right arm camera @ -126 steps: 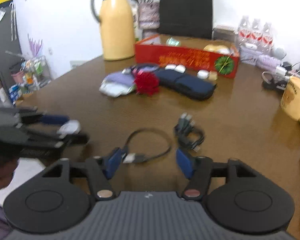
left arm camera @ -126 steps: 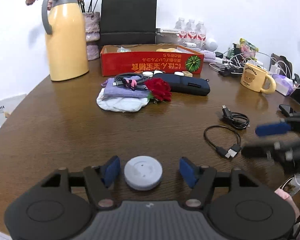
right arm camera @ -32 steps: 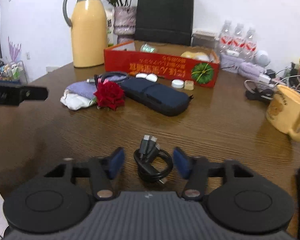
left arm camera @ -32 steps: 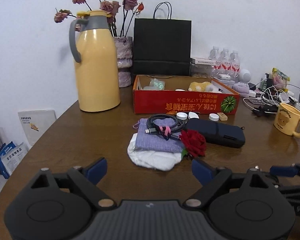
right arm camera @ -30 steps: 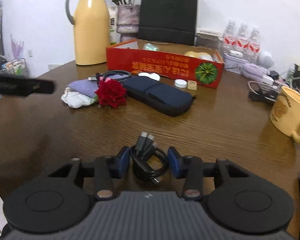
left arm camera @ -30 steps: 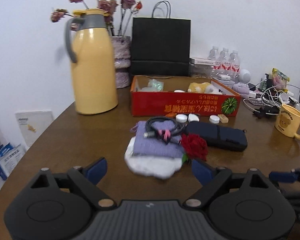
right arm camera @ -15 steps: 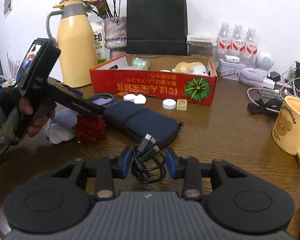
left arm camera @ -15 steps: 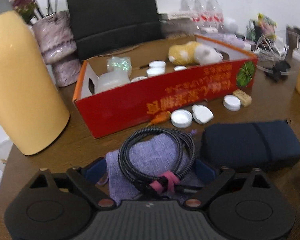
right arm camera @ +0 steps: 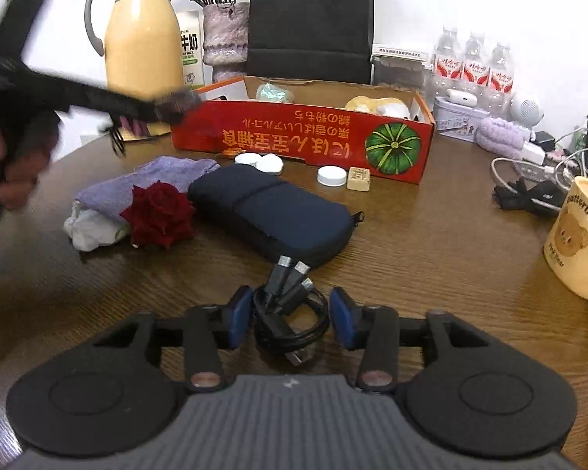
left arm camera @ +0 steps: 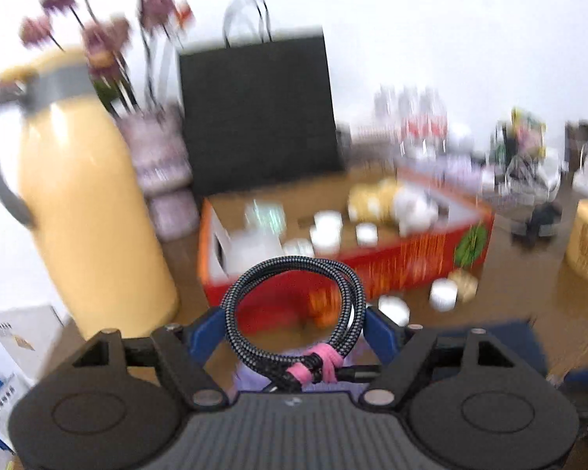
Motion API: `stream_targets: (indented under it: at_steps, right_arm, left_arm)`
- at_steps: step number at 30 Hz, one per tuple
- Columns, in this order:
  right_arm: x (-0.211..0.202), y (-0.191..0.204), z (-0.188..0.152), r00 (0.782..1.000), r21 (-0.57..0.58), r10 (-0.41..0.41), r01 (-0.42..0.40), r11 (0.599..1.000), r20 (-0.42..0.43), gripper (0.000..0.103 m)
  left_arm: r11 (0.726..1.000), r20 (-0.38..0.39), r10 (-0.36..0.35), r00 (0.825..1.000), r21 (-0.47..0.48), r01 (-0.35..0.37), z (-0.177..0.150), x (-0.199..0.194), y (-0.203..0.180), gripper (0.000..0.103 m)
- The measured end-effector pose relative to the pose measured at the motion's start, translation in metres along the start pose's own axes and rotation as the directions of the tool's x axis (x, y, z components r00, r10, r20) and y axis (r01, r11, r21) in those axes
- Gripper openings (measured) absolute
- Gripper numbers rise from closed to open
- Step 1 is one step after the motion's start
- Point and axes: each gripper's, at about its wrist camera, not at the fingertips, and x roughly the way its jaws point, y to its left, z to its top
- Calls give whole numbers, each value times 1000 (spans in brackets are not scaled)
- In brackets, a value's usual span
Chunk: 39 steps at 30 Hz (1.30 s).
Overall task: Organize objects
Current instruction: 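Grasp the coiled black cable with the right while the left grasps the braided pink-strapped cable, then lower both cables into the red box and open both grippers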
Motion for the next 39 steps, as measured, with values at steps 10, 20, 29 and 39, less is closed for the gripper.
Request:
stream_targets:
  at_steps: [10,20,29,39]
  right_arm:
    - [-69,19,-11,996,31,20,-23,999,90,37]
    - [-158,27,-32,984,9,45,-48,999,173,37]
    - [-143,-7,-1,973,90,64,-86,992,224,37]
    - [10,-83,197,981,110,34,-57,992,193,37]
  left_arm:
    - [996,96,-69,993,-44,74,-26,-137,-27,76]
    - [972,71,-127,989,-191,138,-71,-214,-44,76]
    - [971,65,-193,979,-130,200,-39,-164,-32,76]
    - [964,-160,-265,951,-36,263,115,79,-14,76]
